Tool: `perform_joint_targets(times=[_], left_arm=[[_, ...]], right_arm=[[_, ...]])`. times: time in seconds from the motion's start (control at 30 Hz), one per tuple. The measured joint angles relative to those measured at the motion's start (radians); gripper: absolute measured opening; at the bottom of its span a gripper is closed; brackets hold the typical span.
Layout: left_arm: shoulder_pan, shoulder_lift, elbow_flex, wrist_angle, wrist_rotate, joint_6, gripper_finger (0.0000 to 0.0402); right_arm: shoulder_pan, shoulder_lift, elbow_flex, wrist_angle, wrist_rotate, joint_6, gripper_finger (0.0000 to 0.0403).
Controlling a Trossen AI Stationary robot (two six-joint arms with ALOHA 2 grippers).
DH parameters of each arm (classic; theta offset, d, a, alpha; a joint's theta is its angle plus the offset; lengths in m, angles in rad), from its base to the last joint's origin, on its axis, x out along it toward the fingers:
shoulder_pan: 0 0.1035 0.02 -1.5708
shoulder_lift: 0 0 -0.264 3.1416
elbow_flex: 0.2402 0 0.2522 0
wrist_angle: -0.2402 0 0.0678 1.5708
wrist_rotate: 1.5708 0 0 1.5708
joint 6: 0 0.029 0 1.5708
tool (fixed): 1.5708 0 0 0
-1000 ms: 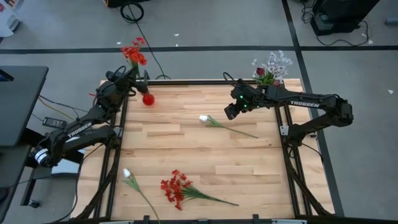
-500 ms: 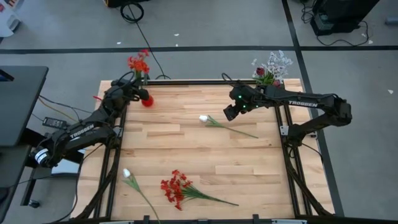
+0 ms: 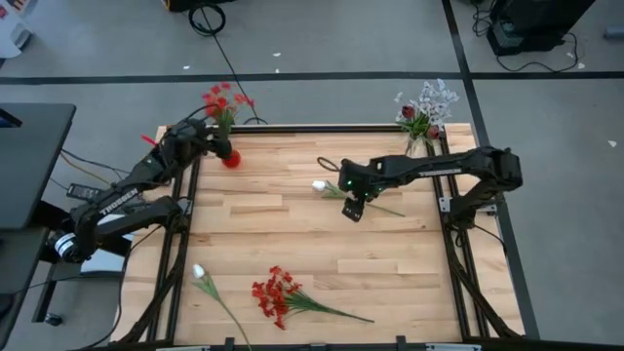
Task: Sort flowers into vase by color
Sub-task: Put the top white flower into the red vase
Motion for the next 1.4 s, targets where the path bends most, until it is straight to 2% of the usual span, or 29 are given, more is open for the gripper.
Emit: perform_joint_targets(times=[0.13, 0.3, 0.57, 0.73, 1.0, 1.13, 1.23, 1.4], left_arm=[[-0.001, 0.0, 0.133, -0.276, 0.005, -0.056, 0.0265], [-0.017, 0.0, 0.265, -0.489, 0.005, -0.084, 0.0274], [-0.079, 0.0, 0.429, -0.688, 0.005, -0.162, 0.0273], [-0.138, 0.0, 0.472, -0.722, 0.005, -0.211, 0.0251], [-0.216, 0.0, 0.473, -0.717, 0.037, -0.271, 0.0198], [-0.25, 0.0, 0.473, -0.715, 0.042, -0.253, 0.0178], [-0.275, 0.0, 0.473, -0.679, 0.079, -0.251, 0.0169], [-0.343, 0.0, 0.436, -0.478, 0.158, -0.252, 0.0167]], right_arm=[[0.004, 0.072, 0.0, 0.02, 0.05, -0.019, 0.0237], [0.004, 0.161, 0.0, 0.037, 0.125, -0.036, 0.0217], [-0.016, 0.279, 0.006, 0.036, 0.041, -0.085, 0.0206], [-0.017, 0.296, 0.006, 0.043, 0.005, -0.105, 0.0153], [-0.021, 0.249, -0.003, 0.092, -0.014, -0.108, 0.0013], [-0.031, 0.218, -0.003, 0.169, -0.031, -0.096, 0.0009], [-0.041, 0.176, -0.003, 0.289, -0.08, -0.055, 0.0005], [-0.062, 0.082, -0.003, 0.574, -0.087, 0.023, 0.0003]])
